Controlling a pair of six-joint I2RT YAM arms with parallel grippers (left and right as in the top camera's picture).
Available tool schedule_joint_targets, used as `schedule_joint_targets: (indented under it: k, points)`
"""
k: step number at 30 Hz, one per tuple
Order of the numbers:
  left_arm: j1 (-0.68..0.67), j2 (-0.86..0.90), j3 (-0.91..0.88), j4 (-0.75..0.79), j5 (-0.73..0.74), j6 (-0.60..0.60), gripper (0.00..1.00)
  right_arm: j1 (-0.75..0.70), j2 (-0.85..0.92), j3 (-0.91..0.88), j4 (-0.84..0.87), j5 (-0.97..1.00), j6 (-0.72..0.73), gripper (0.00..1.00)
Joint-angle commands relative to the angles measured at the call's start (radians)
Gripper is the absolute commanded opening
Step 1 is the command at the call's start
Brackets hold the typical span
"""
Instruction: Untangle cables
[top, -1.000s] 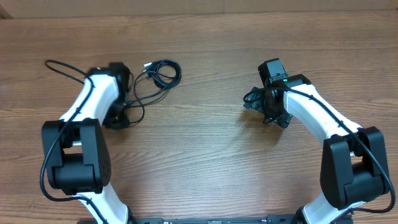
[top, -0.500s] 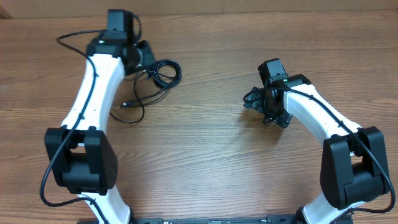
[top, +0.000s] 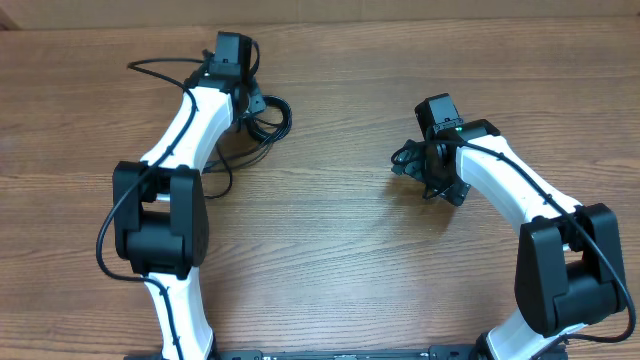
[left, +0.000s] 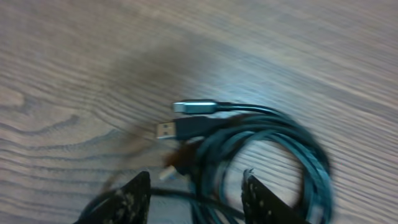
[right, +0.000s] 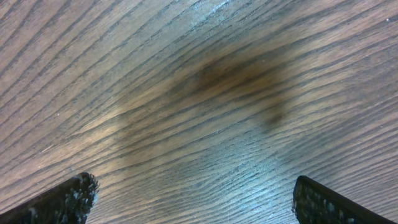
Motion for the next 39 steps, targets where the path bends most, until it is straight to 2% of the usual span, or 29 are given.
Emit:
schedule_joint_targets:
  k: [1, 2, 5, 6, 12, 17, 19, 21, 22, 24, 27, 28, 31, 32, 33, 37, 39]
  points:
    - [0.053, 0.044, -0.008, -0.002, 0.036, -0.097, 0.52, -0.001, 0.003, 0.000, 0.003, 0.002, -0.004, 1.00]
    - [0.064, 0.044, -0.008, -0.003, 0.055, -0.111, 0.52, -0.001, 0.003, 0.000, 0.003, 0.002, -0.004, 1.00]
    - [0.097, 0.044, -0.008, -0.034, 0.172, -0.115, 0.31, -0.001, 0.003, 0.000, 0.003, 0.002, -0.004, 1.00]
    - [0.103, 0.044, -0.008, -0.058, 0.196, -0.114, 0.28, -0.001, 0.003, 0.000, 0.003, 0.002, -0.004, 1.00]
    - [0.103, 0.044, -0.008, -0.209, 0.195, -0.114, 0.28, -0.001, 0.003, 0.000, 0.003, 0.002, -0.004, 1.00]
    - [0.094, 0.044, -0.008, -0.310, 0.206, -0.111, 0.38, -0.001, 0.003, 0.000, 0.003, 0.002, -0.004, 1.00]
    - [0.090, 0.045, -0.008, -0.354, 0.205, -0.095, 0.40, -0.001, 0.003, 0.000, 0.003, 0.002, -0.004, 1.00]
    - [0.089, 0.041, -0.001, -0.412, 0.202, -0.012, 0.26, -0.001, 0.003, 0.000, 0.003, 0.002, -0.004, 1.00]
    - [0.091, 0.038, 0.012, -0.436, 0.190, -0.003, 0.22, -0.001, 0.003, 0.000, 0.003, 0.002, -0.004, 1.00]
    - [0.097, 0.026, 0.054, -0.486, 0.172, -0.002, 0.22, -0.001, 0.003, 0.000, 0.003, 0.002, -0.004, 1.00]
    - [0.099, 0.002, 0.129, -0.536, 0.206, 0.034, 0.24, -0.001, 0.003, 0.000, 0.003, 0.002, -0.004, 1.00]
    - [0.091, -0.009, 0.165, -0.549, 0.241, 0.086, 0.27, -0.001, 0.003, 0.000, 0.003, 0.002, -0.004, 1.00]
    - [0.049, -0.015, 0.230, -0.535, 0.291, 0.157, 0.41, -0.001, 0.003, 0.000, 0.003, 0.002, -0.004, 1.00]
    - [0.027, -0.015, 0.229, -0.499, 0.291, 0.167, 0.50, -0.001, 0.003, 0.000, 0.003, 0.002, -0.004, 1.00]
    - [0.009, -0.013, 0.227, -0.468, 0.289, 0.195, 0.52, -0.001, 0.003, 0.000, 0.003, 0.002, -0.004, 1.00]
    - [-0.060, -0.003, 0.206, -0.347, 0.283, 0.299, 0.52, -0.001, 0.003, 0.000, 0.003, 0.002, -0.004, 1.00]
    - [-0.092, 0.009, 0.198, -0.296, 0.270, 0.306, 0.51, -0.001, 0.003, 0.000, 0.003, 0.002, -0.004, 1.00]
